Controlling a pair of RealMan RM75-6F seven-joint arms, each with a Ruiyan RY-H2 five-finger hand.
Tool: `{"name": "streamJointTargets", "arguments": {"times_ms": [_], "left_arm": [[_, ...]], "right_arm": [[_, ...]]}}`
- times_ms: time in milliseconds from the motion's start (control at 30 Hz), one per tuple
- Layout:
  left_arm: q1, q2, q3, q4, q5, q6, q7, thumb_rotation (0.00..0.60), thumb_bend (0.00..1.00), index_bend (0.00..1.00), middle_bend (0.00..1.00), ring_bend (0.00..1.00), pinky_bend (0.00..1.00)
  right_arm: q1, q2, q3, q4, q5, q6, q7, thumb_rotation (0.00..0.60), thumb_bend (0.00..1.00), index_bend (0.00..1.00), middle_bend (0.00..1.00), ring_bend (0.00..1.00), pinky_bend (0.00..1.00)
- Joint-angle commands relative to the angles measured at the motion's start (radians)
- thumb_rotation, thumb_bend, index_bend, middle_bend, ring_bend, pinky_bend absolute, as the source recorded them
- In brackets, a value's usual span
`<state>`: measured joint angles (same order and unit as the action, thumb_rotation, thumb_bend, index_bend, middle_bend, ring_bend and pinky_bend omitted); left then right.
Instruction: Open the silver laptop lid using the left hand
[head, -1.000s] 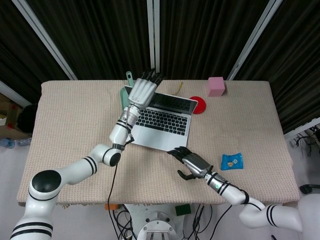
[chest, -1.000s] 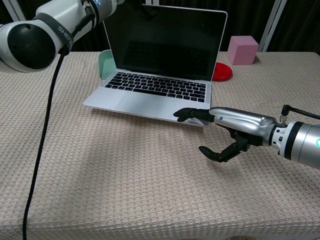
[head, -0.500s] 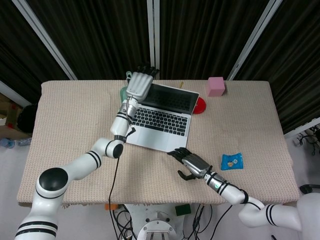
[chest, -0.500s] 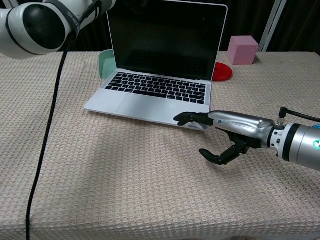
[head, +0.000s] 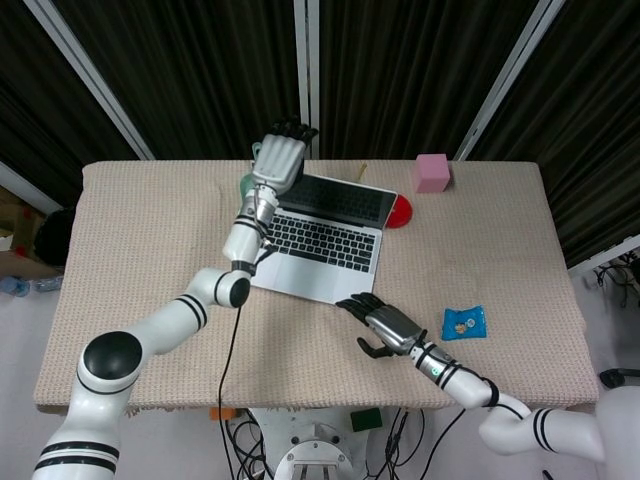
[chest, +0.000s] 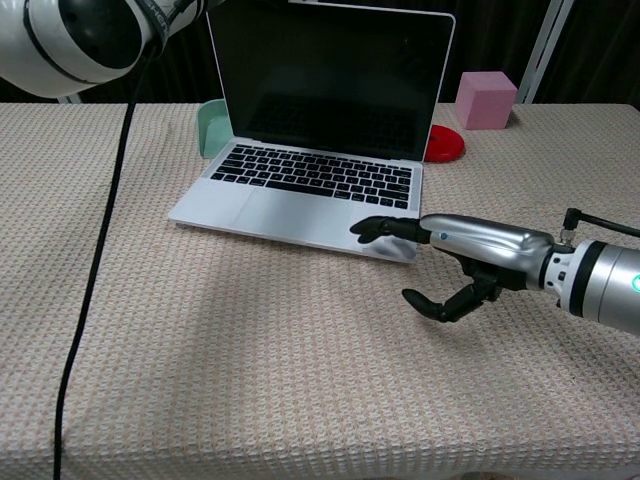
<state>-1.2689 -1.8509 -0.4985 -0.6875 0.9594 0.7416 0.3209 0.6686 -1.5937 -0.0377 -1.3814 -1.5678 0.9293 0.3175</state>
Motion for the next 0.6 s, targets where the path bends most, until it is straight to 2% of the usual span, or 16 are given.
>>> {"name": "streamJointTargets", "arguments": {"times_ms": [33, 133, 233, 300, 433, 533, 600], "left_arm": [[0.049, 0.052, 0.021, -0.094, 0.034, 0.052, -0.042, 0.600, 0.73, 0.17, 0.18, 0.07, 0.10], [0.106, 0.123, 0.052, -0.211, 0.070, 0.100, -0.048, 0.600, 0.73, 0.17, 0.18, 0.07, 0.10], [0.191, 0.227, 0.090, -0.382, 0.094, 0.159, -0.035, 0.600, 0.73, 0.17, 0.18, 0.07, 0.10], [0.261, 0.331, 0.125, -0.540, 0.088, 0.163, -0.024, 0.600, 0.72, 0.17, 0.18, 0.07, 0.10], [0.394, 0.547, 0.196, -0.844, 0.002, 0.174, 0.038, 0.600, 0.66, 0.17, 0.18, 0.07, 0.09], [0.495, 0.644, 0.251, -0.984, 0.008, 0.261, 0.043, 0.600, 0.62, 0.17, 0.18, 0.07, 0.09], [0.557, 0.685, 0.291, -1.033, 0.041, 0.318, 0.028, 0.600, 0.57, 0.17, 0.18, 0.07, 0.09]], "right_arm": [[-0.018, 0.029, -0.006, -0.017, -0.024, 0.046, 0.010, 0.600, 0.56, 0.00, 0.05, 0.00, 0.00], [-0.030, 0.058, -0.013, -0.033, -0.042, 0.079, 0.019, 0.600, 0.54, 0.00, 0.05, 0.00, 0.00], [-0.051, 0.114, -0.029, -0.066, -0.068, 0.129, 0.024, 0.600, 0.53, 0.00, 0.06, 0.00, 0.00], [-0.070, 0.170, -0.045, -0.101, -0.085, 0.163, 0.015, 0.600, 0.51, 0.00, 0.06, 0.00, 0.00], [-0.129, 0.288, -0.079, -0.162, -0.100, 0.243, -0.028, 0.600, 0.49, 0.00, 0.07, 0.00, 0.00], [-0.184, 0.372, -0.107, -0.186, -0.100, 0.302, -0.090, 0.600, 0.49, 0.00, 0.09, 0.00, 0.00], [-0.224, 0.413, -0.118, -0.195, -0.095, 0.349, -0.118, 0.600, 0.48, 0.00, 0.09, 0.00, 0.00]]}}
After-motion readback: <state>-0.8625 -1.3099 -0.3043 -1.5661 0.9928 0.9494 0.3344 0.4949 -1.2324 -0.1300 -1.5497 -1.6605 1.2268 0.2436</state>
